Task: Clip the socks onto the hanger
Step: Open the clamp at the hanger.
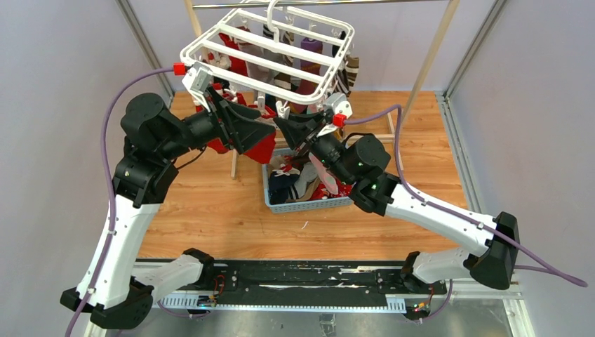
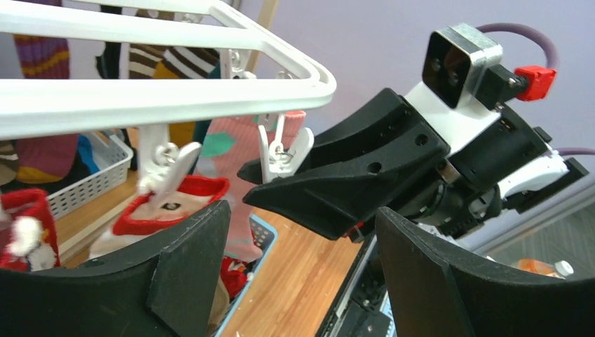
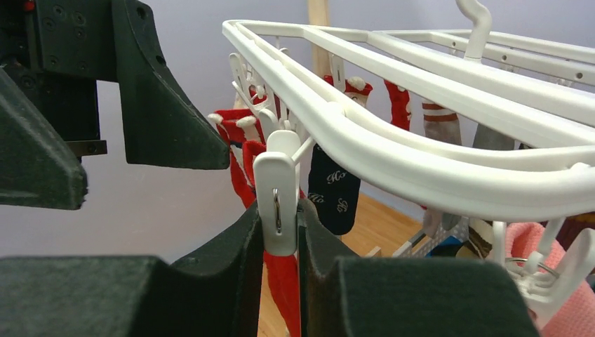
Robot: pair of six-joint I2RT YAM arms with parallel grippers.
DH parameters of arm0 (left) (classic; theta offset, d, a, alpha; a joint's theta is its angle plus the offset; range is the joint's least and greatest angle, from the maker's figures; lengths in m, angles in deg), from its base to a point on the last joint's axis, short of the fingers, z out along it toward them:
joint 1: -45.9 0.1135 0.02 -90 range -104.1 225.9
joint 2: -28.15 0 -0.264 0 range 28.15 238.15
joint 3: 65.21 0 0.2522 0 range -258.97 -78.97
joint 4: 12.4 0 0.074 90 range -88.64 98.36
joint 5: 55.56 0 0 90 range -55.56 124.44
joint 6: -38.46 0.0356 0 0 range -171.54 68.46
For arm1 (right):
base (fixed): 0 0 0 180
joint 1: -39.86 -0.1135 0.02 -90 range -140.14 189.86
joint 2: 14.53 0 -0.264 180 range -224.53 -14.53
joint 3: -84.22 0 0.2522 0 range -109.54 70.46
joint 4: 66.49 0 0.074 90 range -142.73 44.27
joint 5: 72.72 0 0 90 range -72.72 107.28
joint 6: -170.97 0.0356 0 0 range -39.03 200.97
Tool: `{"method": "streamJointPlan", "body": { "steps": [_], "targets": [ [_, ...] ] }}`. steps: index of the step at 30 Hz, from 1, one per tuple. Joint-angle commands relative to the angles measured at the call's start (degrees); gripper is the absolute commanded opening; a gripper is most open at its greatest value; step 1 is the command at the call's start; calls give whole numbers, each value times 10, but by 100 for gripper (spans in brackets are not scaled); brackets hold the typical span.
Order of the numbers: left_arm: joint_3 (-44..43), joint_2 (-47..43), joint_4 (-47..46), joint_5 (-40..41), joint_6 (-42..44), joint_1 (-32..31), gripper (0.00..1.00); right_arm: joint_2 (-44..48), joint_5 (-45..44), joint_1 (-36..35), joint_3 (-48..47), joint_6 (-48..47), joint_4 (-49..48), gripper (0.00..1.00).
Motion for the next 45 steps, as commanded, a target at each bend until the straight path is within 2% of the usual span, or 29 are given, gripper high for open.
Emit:
{"method": "streamJointPlan", "body": {
  "steps": [1, 11, 15, 20, 34, 36, 39, 40, 41, 42, 45],
  "targets": [
    [-16, 12, -9, 43, 20, -2, 81, -13, -44, -27, -36, 7, 39, 0],
    [-19, 28, -2, 38, 67, -4, 90, -54, -69, -57, -82, -7, 72, 0],
    [-17, 30, -29, 42, 56, -4, 90, -58, -72, -59, -82, -5, 72, 0],
    [-17, 45, -48, 40, 41, -5, 82, -60, -70, -60, -83, -1, 73, 0],
    [-28, 78, -65, 35, 3, -10, 51, -61, -71, -60, -89, 0, 80, 0],
    [-28, 77, -59, 51, 8, -10, 43, -57, -74, -60, -86, 0, 81, 7],
    [-21, 72, -60, 66, 5, -10, 28, -47, -89, -60, -74, 2, 83, 30],
    [-20, 71, -60, 68, 1, -10, 22, -41, -97, -59, -66, 4, 83, 49],
    [-21, 70, -60, 69, -4, -10, 16, -32, -108, -59, -56, 5, 83, 63],
    [-22, 68, -57, 70, -6, -10, 12, -22, -113, -59, -42, 6, 81, 70],
    [-22, 66, -50, 67, -11, -10, 5, 14, -122, -55, 24, 10, 70, 73]
  ]
}}
